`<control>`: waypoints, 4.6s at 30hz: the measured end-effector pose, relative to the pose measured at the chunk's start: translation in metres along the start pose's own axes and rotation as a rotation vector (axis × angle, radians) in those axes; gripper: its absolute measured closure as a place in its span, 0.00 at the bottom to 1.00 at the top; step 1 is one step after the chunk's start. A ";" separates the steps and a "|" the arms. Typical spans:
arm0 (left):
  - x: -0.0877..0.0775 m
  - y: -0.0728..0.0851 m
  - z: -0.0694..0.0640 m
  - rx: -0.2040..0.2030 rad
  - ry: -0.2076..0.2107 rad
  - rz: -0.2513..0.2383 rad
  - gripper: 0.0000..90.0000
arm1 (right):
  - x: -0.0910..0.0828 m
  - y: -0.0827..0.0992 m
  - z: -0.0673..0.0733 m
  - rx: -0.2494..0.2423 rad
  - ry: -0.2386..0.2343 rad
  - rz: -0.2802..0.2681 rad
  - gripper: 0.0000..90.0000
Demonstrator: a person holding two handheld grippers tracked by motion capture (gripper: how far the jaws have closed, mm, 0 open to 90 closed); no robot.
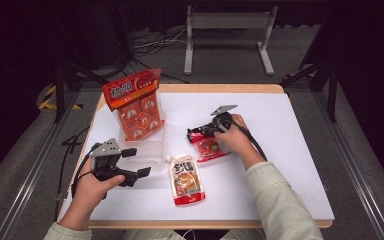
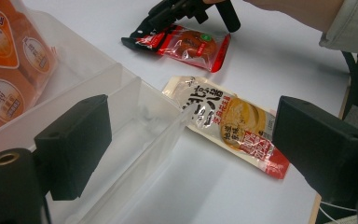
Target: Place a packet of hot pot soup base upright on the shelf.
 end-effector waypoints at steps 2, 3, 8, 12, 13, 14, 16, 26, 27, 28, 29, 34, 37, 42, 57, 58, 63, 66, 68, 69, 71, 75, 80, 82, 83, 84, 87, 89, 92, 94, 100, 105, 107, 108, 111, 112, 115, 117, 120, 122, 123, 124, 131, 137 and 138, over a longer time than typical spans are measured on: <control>0.000 0.000 0.000 0.001 0.001 -0.001 0.14 | -0.001 0.000 0.001 -0.034 0.028 0.009 0.93; 0.000 0.000 0.000 0.000 0.001 -0.001 0.14 | -0.001 0.000 0.001 -0.043 0.038 0.015 0.96; 0.001 0.000 0.001 0.000 0.003 0.000 0.14 | -0.003 0.000 0.004 -0.095 0.080 0.039 1.00; 0.002 0.000 0.002 0.001 0.004 -0.001 0.14 | -0.009 0.001 0.000 -0.058 0.039 0.042 1.00; 0.002 0.000 0.001 -0.005 0.009 -0.002 0.14 | -0.012 0.001 -0.001 -0.041 0.027 0.026 1.00; 0.002 0.000 0.002 -0.005 0.011 -0.007 0.14 | -0.017 0.000 -0.002 -0.024 0.015 0.008 1.00; 0.002 -0.001 0.002 -0.004 0.010 -0.012 0.13 | -0.027 -0.001 -0.003 -0.012 -0.001 -0.022 1.00; 0.003 -0.008 -0.003 0.015 0.027 -0.045 0.13 | -0.084 0.007 0.002 0.001 -0.066 -0.157 1.00; 0.004 -0.008 -0.003 0.019 0.030 -0.049 0.12 | -0.090 0.009 0.003 0.003 -0.078 -0.175 1.00; 0.004 -0.009 -0.004 0.018 0.030 -0.055 0.12 | -0.094 0.011 0.004 0.008 -0.090 -0.187 1.00; 0.005 -0.009 -0.004 0.022 0.025 -0.056 0.11 | -0.099 0.013 0.005 0.015 -0.102 -0.204 1.00; 0.007 -0.010 -0.006 0.036 0.021 -0.056 0.11 | -0.124 0.023 0.013 -0.002 -0.146 -0.276 1.00; 0.009 -0.010 -0.005 0.036 0.023 -0.051 0.11 | -0.137 0.028 0.022 -0.027 -0.158 -0.319 1.00; 0.009 -0.010 -0.005 0.032 0.020 -0.053 0.11 | -0.156 0.035 0.036 -0.056 -0.204 -0.398 1.00; 0.013 -0.015 -0.011 0.063 0.021 -0.070 0.12 | -0.192 0.035 0.060 -0.128 -0.240 -0.471 1.00; 0.013 -0.016 -0.011 0.060 0.027 -0.074 0.12 | -0.194 0.035 0.061 -0.133 -0.244 -0.477 1.00; 0.013 -0.021 -0.016 0.079 0.043 -0.096 0.12 | -0.202 0.032 0.072 -0.161 -0.281 -0.496 1.00; 0.014 -0.025 -0.019 0.084 0.050 -0.111 0.12 | -0.205 0.031 0.076 -0.180 -0.289 -0.503 1.00; 0.015 -0.029 -0.020 0.091 0.055 -0.122 0.12 | -0.208 0.030 0.081 -0.192 -0.296 -0.512 1.00; 0.015 -0.030 -0.022 0.084 0.057 -0.120 0.12 | -0.209 0.030 0.082 -0.195 -0.295 -0.521 1.00; 0.016 -0.032 -0.024 0.089 0.060 -0.126 0.12 | -0.209 0.030 0.082 -0.200 -0.298 -0.534 1.00; 0.019 -0.037 -0.029 0.105 0.072 -0.138 0.13 | -0.210 0.030 0.086 -0.208 -0.331 -0.547 1.00; 0.022 -0.042 -0.034 0.116 0.083 -0.144 0.13 | -0.211 0.029 0.095 -0.233 -0.342 -0.548 1.00; 0.023 -0.043 -0.035 0.117 0.081 -0.147 0.14 | -0.212 0.028 0.099 -0.244 -0.347 -0.547 1.00; 0.024 -0.044 -0.036 0.116 0.083 -0.152 0.15 | -0.212 0.028 0.102 -0.250 -0.353 -0.549 1.00; 0.025 -0.045 -0.036 0.120 0.087 -0.156 0.15 | -0.212 0.027 0.104 -0.254 -0.356 -0.549 1.00; 0.028 -0.048 -0.039 0.121 0.103 -0.160 0.16 | -0.213 0.026 0.110 -0.267 -0.370 -0.554 1.00; 0.030 -0.049 -0.041 0.123 0.113 -0.160 0.16 | -0.213 0.026 0.114 -0.273 -0.374 -0.562 1.00; 0.035 -0.052 -0.043 0.125 0.115 -0.149 0.16 | -0.213 0.025 0.119 -0.283 -0.384 -0.565 1.00; 0.037 -0.054 -0.045 0.127 0.128 -0.150 0.16 | -0.212 0.024 0.123 -0.291 -0.389 -0.568 1.00; 0.046 -0.060 -0.050 0.130 0.155 -0.154 0.18 | -0.211 0.023 0.128 -0.307 -0.398 -0.582 1.00; 0.052 -0.066 -0.052 0.130 0.184 -0.162 0.21 | -0.207 0.023 0.127 -0.306 -0.406 -0.593 1.00; 0.054 -0.067 -0.053 0.122 0.213 -0.175 0.24 | -0.206 0.023 0.127 -0.304 -0.408 -0.600 1.00; 0.055 -0.068 -0.053 0.126 0.217 -0.179 0.27 | -0.206 0.023 0.126 -0.306 -0.406 -0.603 1.00; 0.059 -0.069 -0.052 0.128 0.235 -0.190 0.34 | -0.203 0.023 0.125 -0.301 -0.420 -0.612 1.00; 0.059 -0.070 -0.052 0.138 0.240 -0.195 0.39 | -0.202 0.023 0.125 -0.299 -0.421 -0.611 1.00; 0.058 -0.071 -0.054 0.160 0.237 -0.203 0.56 | -0.199 0.023 0.125 -0.296 -0.423 -0.607 1.00; 0.056 -0.071 -0.055 0.169 0.247 -0.202 0.66 | -0.198 0.023 0.126 -0.298 -0.416 -0.608 1.00; 0.054 -0.071 -0.057 0.181 0.256 -0.200 0.74 | -0.198 0.023 0.125 -0.293 -0.421 -0.611 1.00; 0.054 -0.071 -0.059 0.185 0.264 -0.197 0.81 | -0.198 0.023 0.125 -0.293 -0.420 -0.611 1.00; 0.053 -0.070 -0.060 0.184 0.271 -0.193 0.83 | -0.198 0.023 0.126 -0.294 -0.419 -0.612 1.00; 0.053 -0.070 -0.060 0.195 0.270 -0.189 0.86 | -0.197 0.023 0.126 -0.295 -0.417 -0.612 1.00; 0.047 -0.070 -0.064 0.228 0.270 -0.178 0.99 | -0.197 0.022 0.125 -0.290 -0.421 -0.616 1.00; 0.043 -0.071 -0.064 0.240 0.267 -0.155 1.00 | -0.196 0.022 0.125 -0.289 -0.421 -0.609 1.00; 0.042 -0.071 -0.064 0.244 0.261 -0.151 1.00 | -0.195 0.022 0.125 -0.286 -0.423 -0.605 0.99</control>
Point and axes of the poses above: each handheld gripper's, and its own axes: x roughly forward along the jaws, y roughly out of its underside, z roughly to its left, the point moved 5 cm from there along x, roughly forward along the jaws, and after that the axes turned 12 degrees about z, right-handed, at the moved point
